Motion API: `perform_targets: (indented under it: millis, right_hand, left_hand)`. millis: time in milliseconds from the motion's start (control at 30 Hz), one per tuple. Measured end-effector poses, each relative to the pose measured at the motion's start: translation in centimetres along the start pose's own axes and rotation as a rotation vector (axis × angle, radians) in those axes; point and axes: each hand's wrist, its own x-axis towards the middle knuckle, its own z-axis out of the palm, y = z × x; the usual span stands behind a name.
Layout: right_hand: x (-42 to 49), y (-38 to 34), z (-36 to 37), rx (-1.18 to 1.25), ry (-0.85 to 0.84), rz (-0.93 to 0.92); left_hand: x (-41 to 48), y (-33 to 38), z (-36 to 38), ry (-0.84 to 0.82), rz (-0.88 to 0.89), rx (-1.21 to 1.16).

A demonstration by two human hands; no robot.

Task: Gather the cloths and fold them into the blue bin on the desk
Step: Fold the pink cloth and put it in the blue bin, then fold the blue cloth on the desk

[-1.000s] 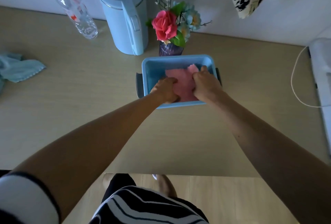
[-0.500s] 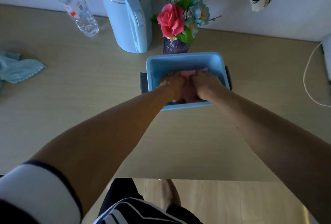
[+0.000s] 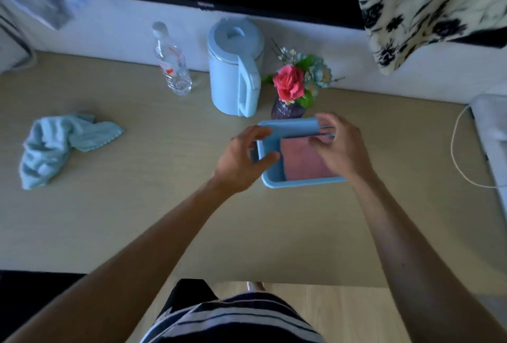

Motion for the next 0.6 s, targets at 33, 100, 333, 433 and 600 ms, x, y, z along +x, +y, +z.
perform_targets:
  millis: [33,100,333,433,600]
  right_hand:
    - [-1.1,-1.5,0.4,0.088,0.048,-0.015]
    - [-3.4,-4.4,2.0,0.235,0.114,-0.042]
    - [-9.4,-12.2,11.7,0.429,0.09,-0.005]
    - [-10.4,-14.6,14.9,0.406,0.005,-0.028]
    - [-10.7,-18.4,18.4,0.358,-0.086,-0.09]
  left_hand:
    - [-1.2,-0.1,-1.8,0.039,0.002,-0.044]
    - [-3.5,-0.5,-5.2,0.122,-0.004,-0.12]
    - [-9.6,-3.2,-12.7,0.216,-0.034,-0.138]
    - [-11.1,-6.0,-15.4,0.205,-0.083,-0.074]
    - [-11.1,-13.3,-20.4,0.3,-0.244,0.217]
